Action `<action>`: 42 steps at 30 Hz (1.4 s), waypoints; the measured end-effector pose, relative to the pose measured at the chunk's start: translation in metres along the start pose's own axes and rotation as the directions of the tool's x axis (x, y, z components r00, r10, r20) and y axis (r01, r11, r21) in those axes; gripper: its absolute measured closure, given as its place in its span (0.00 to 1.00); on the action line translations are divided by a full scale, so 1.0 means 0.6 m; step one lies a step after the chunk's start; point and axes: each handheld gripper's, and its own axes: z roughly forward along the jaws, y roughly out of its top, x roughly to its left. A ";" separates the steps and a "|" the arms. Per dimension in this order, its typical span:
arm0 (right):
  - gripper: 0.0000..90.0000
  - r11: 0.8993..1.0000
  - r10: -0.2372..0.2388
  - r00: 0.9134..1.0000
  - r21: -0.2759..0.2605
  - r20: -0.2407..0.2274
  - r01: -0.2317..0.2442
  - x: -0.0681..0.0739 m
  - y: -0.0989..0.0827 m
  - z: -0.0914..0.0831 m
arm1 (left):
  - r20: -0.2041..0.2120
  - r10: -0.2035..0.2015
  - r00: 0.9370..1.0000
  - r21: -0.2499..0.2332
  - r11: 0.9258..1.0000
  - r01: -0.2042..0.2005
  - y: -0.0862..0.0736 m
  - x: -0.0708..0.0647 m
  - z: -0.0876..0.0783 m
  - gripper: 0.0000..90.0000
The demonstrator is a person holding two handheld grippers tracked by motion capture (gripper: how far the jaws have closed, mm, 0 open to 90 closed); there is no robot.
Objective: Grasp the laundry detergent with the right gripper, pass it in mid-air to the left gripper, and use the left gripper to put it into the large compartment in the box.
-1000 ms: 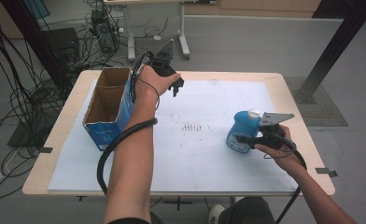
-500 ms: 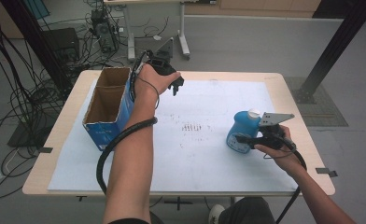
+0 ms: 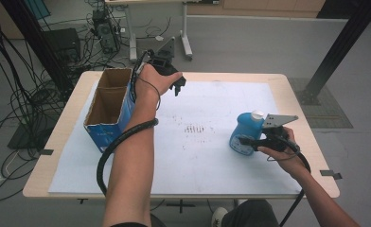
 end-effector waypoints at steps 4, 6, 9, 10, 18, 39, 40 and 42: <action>0.50 1.000 0.006 1.000 0.000 -0.001 -0.006 -0.001 0.000 0.000 | 0.004 0.000 1.000 -0.002 1.000 0.000 -0.002 0.002 -0.001 0.06; 0.50 1.000 0.004 1.000 0.000 0.000 -0.004 0.000 0.000 0.000 | 0.005 -0.002 1.000 -0.005 1.000 0.002 -0.002 0.002 -0.001 0.06; 0.50 1.000 0.006 1.000 0.001 0.000 -0.006 0.000 0.000 0.000 | 0.006 0.003 1.000 -0.006 1.000 -0.003 -0.003 0.004 -0.002 0.06; 0.50 1.000 0.006 1.000 0.001 0.000 -0.006 0.000 0.000 0.000 | 0.006 0.003 1.000 -0.006 1.000 -0.003 -0.003 0.004 -0.002 0.06; 0.50 1.000 -0.001 1.000 0.006 0.008 0.001 0.002 0.002 0.000 | 0.013 0.000 1.000 -0.011 1.000 0.000 -0.005 0.010 -0.007 0.06; 0.50 0.995 0.067 0.997 0.075 -0.023 -0.065 -0.005 0.026 -0.005 | 0.024 0.083 0.996 -0.052 0.995 -0.082 0.002 0.012 -0.032 0.06; 0.50 0.995 0.067 0.997 0.075 -0.023 -0.065 -0.005 0.026 -0.005 | 0.024 0.083 0.996 -0.052 0.995 -0.082 0.002 0.012 -0.032 0.06; 0.50 0.991 0.110 0.993 0.081 -0.035 -0.106 -0.014 0.037 -0.011 | 0.030 0.116 0.993 -0.069 0.991 -0.114 0.001 0.007 -0.039 0.06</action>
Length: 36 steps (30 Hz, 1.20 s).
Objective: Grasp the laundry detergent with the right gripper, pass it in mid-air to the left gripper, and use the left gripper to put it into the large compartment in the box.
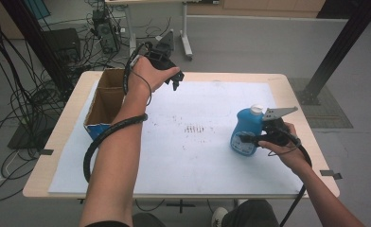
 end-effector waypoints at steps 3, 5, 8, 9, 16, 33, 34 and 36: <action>0.50 1.000 0.009 1.000 0.012 0.013 -0.009 -0.003 0.012 -0.004 | 0.009 0.032 0.999 0.000 0.999 -0.032 0.001 -0.004 -0.005 0.06; 0.50 0.999 0.020 1.000 0.026 0.015 -0.020 -0.005 0.027 -0.008 | 0.012 0.055 0.998 -0.003 0.998 -0.055 0.002 -0.007 -0.010 0.06; 0.50 0.999 0.039 0.999 0.037 0.014 -0.040 -0.009 0.057 -0.010 | 0.015 0.107 0.994 -0.007 0.994 -0.107 0.004 -0.012 -0.020 0.06; 0.50 0.998 0.042 0.999 0.043 0.016 -0.042 -0.009 0.064 -0.009 | 0.017 0.122 0.992 -0.004 0.993 -0.122 0.005 -0.014 -0.024 0.06; 0.50 0.997 0.058 0.998 0.043 -0.025 -0.057 -0.014 0.113 0.001 | 0.050 0.216 0.975 -0.011 0.976 -0.216 0.008 -0.023 -0.055 0.06; 0.49 0.995 -0.044 0.992 0.081 -0.119 0.054 -0.004 0.259 0.055 | 0.090 0.502 0.860 -0.004 0.864 -0.504 0.011 -0.030 -0.155 0.06; 0.49 0.995 -0.052 0.991 0.078 -0.127 0.062 -0.001 0.265 0.061 | 0.099 0.518 0.849 -0.006 0.854 -0.520 0.010 -0.034 -0.158 0.06; 0.49 0.994 -0.067 0.987 0.078 -0.143 0.079 0.003 0.275 0.071 | 0.096 0.544 0.833 0.001 0.837 -0.547 0.008 -0.041 -0.164 0.06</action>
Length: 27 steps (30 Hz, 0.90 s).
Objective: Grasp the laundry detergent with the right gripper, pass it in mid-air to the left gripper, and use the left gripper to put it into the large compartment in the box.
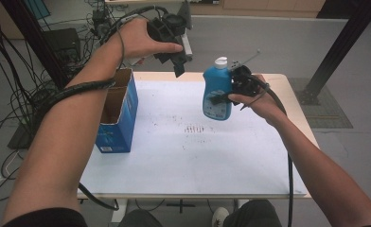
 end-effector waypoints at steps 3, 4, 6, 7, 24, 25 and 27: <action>0.49 1.000 -0.021 1.000 0.003 -0.014 0.021 0.004 0.011 0.010 | 0.008 0.030 1.000 0.007 1.000 -0.030 0.002 -0.007 -0.006 0.06; 0.49 0.999 -0.034 0.999 0.008 -0.016 0.034 0.008 0.018 0.015 | 0.002 0.047 0.999 0.004 0.999 -0.047 0.003 -0.011 -0.010 0.06; 0.49 0.997 -0.075 0.997 0.008 -0.029 0.075 0.019 0.032 0.028 | 0.006 0.072 0.997 0.004 0.997 -0.072 0.003 -0.017 -0.016 0.06; 0.49 0.997 -0.082 0.996 0.012 -0.041 0.083 0.023 0.038 0.034 | 0.009 0.080 0.997 0.013 0.997 -0.081 0.002 -0.019 -0.018 0.06; 0.49 0.967 -0.254 0.950 -0.061 -0.183 0.247 0.078 0.073 0.119 | -0.018 0.183 0.983 0.077 0.980 -0.181 -0.002 -0.054 -0.015 0.06; 0.49 0.966 -0.257 0.948 -0.062 -0.188 0.250 0.079 0.074 0.123 | -0.020 0.188 0.982 0.072 0.980 -0.186 -0.002 -0.055 -0.014 0.06; 0.49 0.967 -0.256 0.947 -0.068 -0.196 0.248 0.081 0.074 0.130 | -0.017 0.188 0.982 0.071 0.980 -0.187 -0.003 -0.054 -0.014 0.06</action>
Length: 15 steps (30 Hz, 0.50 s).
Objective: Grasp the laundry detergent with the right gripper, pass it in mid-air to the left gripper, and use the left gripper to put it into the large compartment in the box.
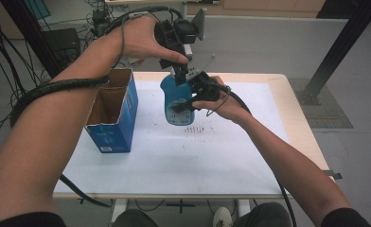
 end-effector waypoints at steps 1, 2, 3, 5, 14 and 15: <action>0.49 1.000 0.000 1.000 0.000 0.000 0.000 0.000 0.000 0.000 | 0.004 0.001 1.000 0.000 1.000 -0.001 -0.001 0.001 0.000 0.06; 0.49 1.000 -0.007 1.000 0.004 -0.005 0.007 0.001 0.000 0.007 | -0.002 0.006 1.000 0.003 1.000 -0.006 -0.003 0.001 0.001 0.06; 0.49 1.000 -0.007 1.000 0.004 -0.005 0.007 0.001 0.000 0.007 | -0.002 0.006 1.000 0.003 1.000 -0.006 -0.003 0.001 0.001 0.05; 0.49 1.000 -0.017 1.000 0.005 -0.015 0.017 0.005 -0.001 0.013 | 0.005 0.012 1.000 0.011 1.000 -0.012 -0.007 0.002 0.002 0.05; 0.49 0.998 -0.056 0.997 -0.030 -0.044 0.055 0.021 0.005 0.012 | 0.048 0.050 0.998 0.006 0.999 -0.050 -0.014 -0.003 0.012 0.05; 0.49 0.998 -0.062 0.997 -0.029 -0.046 0.061 0.024 0.005 0.012 | 0.046 0.053 0.998 0.009 0.999 -0.053 -0.016 -0.004 0.014 0.06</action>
